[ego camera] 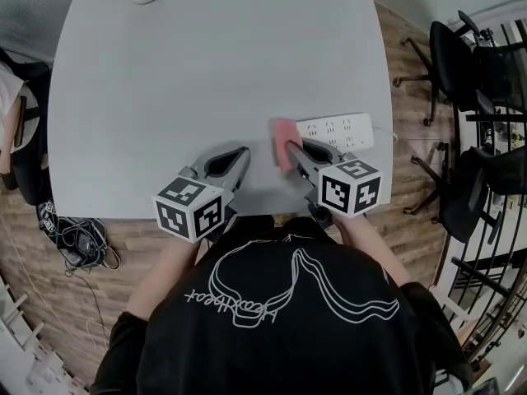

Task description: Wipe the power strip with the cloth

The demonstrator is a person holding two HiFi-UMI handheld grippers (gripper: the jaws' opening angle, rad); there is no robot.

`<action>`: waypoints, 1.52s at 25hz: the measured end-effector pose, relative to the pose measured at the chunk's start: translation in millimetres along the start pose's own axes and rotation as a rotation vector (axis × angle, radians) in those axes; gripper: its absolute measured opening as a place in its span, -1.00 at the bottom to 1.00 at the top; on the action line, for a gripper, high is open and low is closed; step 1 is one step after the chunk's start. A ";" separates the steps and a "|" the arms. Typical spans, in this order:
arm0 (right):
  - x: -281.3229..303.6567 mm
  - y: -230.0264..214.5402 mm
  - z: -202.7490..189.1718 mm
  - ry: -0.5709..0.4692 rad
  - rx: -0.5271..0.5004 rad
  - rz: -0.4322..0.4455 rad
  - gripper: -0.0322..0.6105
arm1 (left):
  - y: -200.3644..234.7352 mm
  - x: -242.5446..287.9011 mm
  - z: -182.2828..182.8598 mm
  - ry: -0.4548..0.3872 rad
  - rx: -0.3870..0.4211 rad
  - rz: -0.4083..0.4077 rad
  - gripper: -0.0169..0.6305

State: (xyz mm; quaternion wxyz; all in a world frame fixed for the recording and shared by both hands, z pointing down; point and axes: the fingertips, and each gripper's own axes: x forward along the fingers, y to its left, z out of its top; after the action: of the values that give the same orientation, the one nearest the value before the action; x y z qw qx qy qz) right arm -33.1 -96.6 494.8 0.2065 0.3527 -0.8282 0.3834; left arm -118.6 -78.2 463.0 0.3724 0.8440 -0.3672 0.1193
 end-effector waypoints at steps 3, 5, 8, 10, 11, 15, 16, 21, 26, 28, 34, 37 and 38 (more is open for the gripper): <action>1.4 -2.1 0.2 -0.002 -0.001 -0.005 -0.78 | 1.2 1.6 -1.0 0.001 -0.001 -0.002 -0.91; 1.0 -2.6 0.0 -0.002 -0.006 -0.010 -0.78 | 0.4 1.9 -1.5 0.002 0.001 -0.003 -0.91; -1.4 -2.4 -1.7 0.001 -0.003 -0.018 -0.77 | -2.7 0.6 -1.0 0.003 0.004 -0.007 -0.91; -1.3 -3.9 -1.7 0.003 -0.004 -0.023 -0.77 | -2.8 1.3 0.1 0.004 0.006 -0.007 -0.91; -1.5 -5.3 -1.5 0.003 -0.006 -0.025 -0.76 | -2.7 2.3 0.5 0.004 0.006 -0.007 -0.91; -4.5 -9.7 -0.4 0.005 -0.010 -0.037 -0.76 | -4.4 4.1 1.8 0.004 0.004 -0.016 -0.91; -5.1 -10.9 0.2 0.004 -0.009 -0.041 -0.75 | -4.5 4.4 2.0 0.004 0.005 -0.017 -0.91; -10.8 -18.9 0.0 0.004 -0.004 -0.059 -0.75 | -6.7 7.0 2.3 0.006 0.007 -0.019 -0.91; -15.2 -26.6 -0.1 0.003 -0.006 -0.069 -0.75 | -7.9 9.5 5.5 -0.013 0.010 -0.024 -0.91; -16.8 -28.9 -0.5 0.000 0.003 -0.074 -0.75 | -8.2 9.8 5.3 -0.011 0.011 -0.026 -0.91; -30.9 -46.2 -0.5 -0.001 0.007 -0.113 -0.75 | -18.1 16.5 3.7 0.000 0.018 -0.036 -0.91; -36.3 -54.3 0.3 -0.003 0.014 -0.121 -0.74 | -19.6 19.1 2.7 0.004 0.018 -0.034 -0.91; -37.4 -55.7 0.9 -0.002 0.018 -0.120 -0.74 | -19.6 19.7 2.7 0.006 0.017 -0.033 -0.91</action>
State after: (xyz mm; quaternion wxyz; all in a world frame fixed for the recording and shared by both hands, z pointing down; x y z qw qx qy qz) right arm 33.1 -106.8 498.6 0.2250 0.4042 -0.8023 0.3773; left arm -91.1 -81.7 459.9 0.3681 0.8526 -0.3513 0.1187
